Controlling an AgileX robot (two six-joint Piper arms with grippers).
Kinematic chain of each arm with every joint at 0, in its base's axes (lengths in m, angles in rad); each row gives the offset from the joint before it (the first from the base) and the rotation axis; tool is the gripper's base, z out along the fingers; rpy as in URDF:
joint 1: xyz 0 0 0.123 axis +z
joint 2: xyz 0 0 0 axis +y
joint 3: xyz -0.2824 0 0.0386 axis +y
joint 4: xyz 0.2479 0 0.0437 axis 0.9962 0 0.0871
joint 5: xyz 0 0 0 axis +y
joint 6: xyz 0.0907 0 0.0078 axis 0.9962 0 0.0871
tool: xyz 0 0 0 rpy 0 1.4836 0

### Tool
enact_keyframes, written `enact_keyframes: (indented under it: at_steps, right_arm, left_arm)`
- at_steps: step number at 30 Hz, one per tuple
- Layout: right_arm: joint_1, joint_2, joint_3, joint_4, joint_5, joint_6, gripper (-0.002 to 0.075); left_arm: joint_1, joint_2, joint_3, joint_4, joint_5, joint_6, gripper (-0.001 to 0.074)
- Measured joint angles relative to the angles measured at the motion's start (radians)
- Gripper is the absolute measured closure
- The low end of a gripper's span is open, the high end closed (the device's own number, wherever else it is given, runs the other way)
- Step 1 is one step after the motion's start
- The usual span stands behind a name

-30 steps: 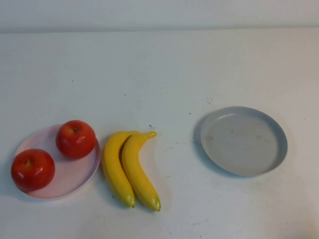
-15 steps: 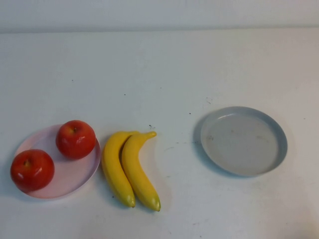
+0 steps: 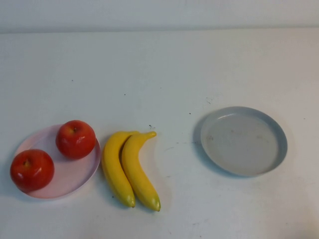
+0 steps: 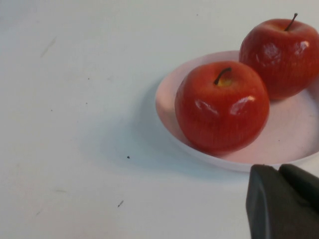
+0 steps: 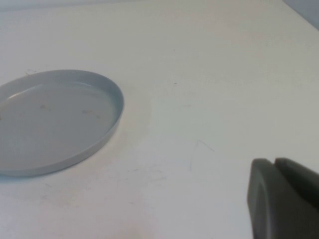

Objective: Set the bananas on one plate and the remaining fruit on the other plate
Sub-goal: Put another type of fruit in the right plate

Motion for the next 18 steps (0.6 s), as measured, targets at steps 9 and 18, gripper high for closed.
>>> enact_keyframes:
  at_steps: [9,18]
  right_arm:
    - [0.000,0.000,0.000,0.047,-0.024,0.000,0.0743]
    - [0.000,0.000,0.000,0.535,-0.197,0.000,0.0743]
  left_arm:
    - [0.000,0.000,0.000,0.000,0.000,0.000,0.0733]
    - [0.000,0.000,0.000,0.000,0.000,0.000,0.0733]
